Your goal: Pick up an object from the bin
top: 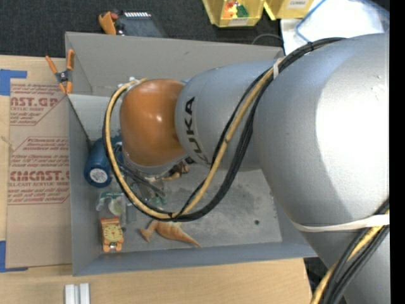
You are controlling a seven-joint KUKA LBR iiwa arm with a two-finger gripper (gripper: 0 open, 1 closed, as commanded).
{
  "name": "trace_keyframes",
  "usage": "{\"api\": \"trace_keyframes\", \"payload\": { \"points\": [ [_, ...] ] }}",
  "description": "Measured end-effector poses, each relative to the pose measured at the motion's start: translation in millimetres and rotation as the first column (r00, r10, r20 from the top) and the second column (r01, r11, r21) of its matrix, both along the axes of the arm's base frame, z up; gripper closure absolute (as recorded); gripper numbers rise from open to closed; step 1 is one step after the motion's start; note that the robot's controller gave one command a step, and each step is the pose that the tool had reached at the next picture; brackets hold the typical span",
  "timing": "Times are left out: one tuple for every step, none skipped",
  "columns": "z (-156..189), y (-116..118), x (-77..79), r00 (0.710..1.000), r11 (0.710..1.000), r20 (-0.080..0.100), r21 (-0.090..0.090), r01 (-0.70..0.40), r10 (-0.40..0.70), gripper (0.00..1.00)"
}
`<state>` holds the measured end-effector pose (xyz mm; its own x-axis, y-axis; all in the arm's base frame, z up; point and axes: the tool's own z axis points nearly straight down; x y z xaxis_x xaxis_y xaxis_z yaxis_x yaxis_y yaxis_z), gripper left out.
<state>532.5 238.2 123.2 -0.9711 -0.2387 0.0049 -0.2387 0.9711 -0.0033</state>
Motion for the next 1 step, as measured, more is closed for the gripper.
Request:
{"api": "trace_keyframes", "payload": {
  "points": [
    [29.7,1.5,2.5,1.0,1.0,0.01,0.004,-0.001,0.001,1.0]
  ]
}}
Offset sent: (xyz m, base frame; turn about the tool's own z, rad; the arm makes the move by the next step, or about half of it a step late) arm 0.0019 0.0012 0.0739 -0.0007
